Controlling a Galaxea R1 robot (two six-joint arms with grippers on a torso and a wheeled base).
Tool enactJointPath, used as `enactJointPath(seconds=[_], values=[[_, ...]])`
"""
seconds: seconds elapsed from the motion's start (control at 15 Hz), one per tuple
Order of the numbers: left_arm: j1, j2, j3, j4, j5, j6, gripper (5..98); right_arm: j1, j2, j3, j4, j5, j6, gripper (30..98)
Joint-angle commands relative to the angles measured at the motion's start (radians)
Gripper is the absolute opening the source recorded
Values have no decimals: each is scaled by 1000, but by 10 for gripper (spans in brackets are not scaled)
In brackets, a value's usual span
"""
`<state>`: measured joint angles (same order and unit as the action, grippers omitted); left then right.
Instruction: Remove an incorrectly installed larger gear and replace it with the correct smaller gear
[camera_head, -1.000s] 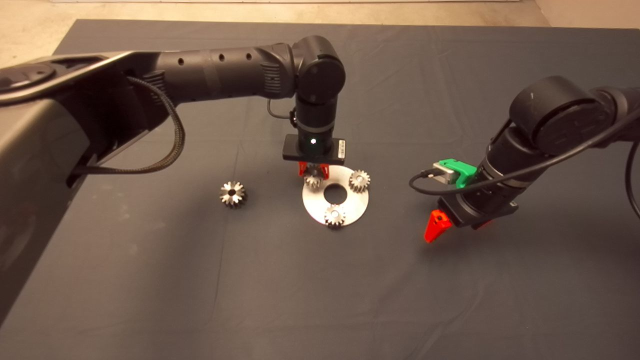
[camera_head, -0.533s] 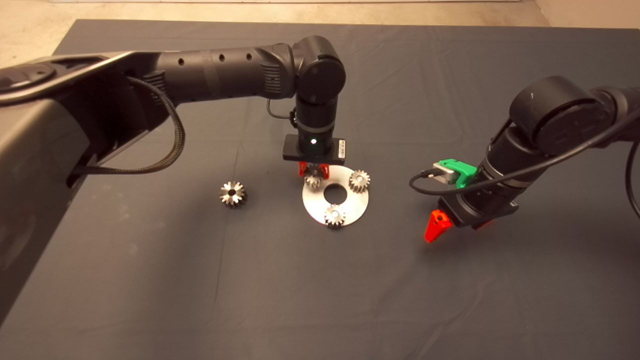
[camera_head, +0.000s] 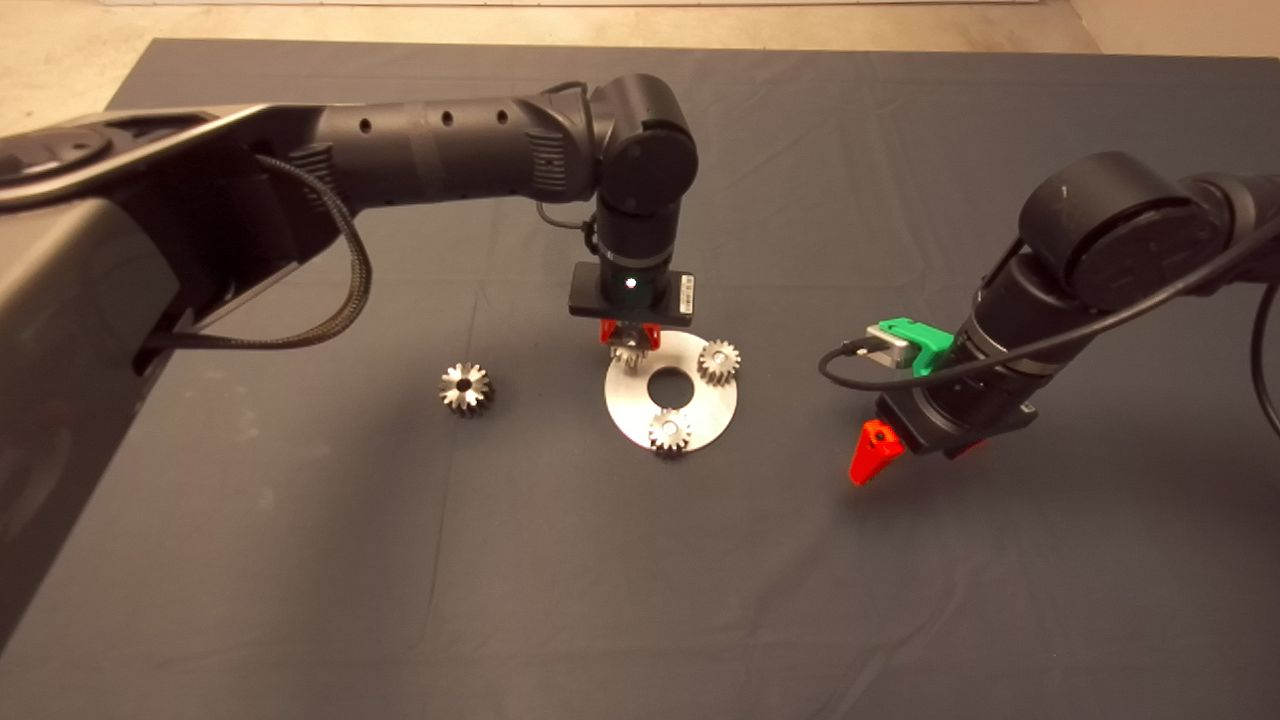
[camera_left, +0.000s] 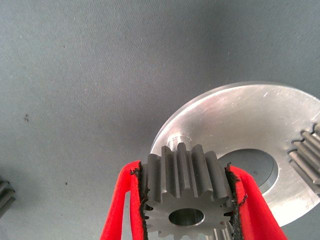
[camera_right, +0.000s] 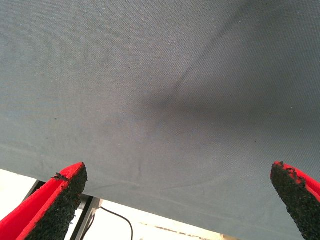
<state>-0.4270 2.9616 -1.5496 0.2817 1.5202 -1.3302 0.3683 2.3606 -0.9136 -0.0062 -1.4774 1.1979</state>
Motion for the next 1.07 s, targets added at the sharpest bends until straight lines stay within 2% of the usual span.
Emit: enactJointPath(seconds=[0.0,0.2,0.27,0.33,0.4,0.73,1.0], values=[[-27,4,24,27,138,-15,249,18,0,0,28,0,14,971],[-27,6,22,18,138,14,249,18,0,0,28,0,14,971],[-26,4,19,-5,138,44,249,18,0,0,28,0,14,971],[-26,4,11,-62,138,81,249,18,0,0,28,0,17,971],[-24,4,13,-94,138,101,249,18,1,0,26,0,17,971],[-15,4,14,-141,138,105,250,18,-4,0,26,0,17,971],[1,4,-12,-134,138,102,250,20,0,0,26,-1,17,971]])
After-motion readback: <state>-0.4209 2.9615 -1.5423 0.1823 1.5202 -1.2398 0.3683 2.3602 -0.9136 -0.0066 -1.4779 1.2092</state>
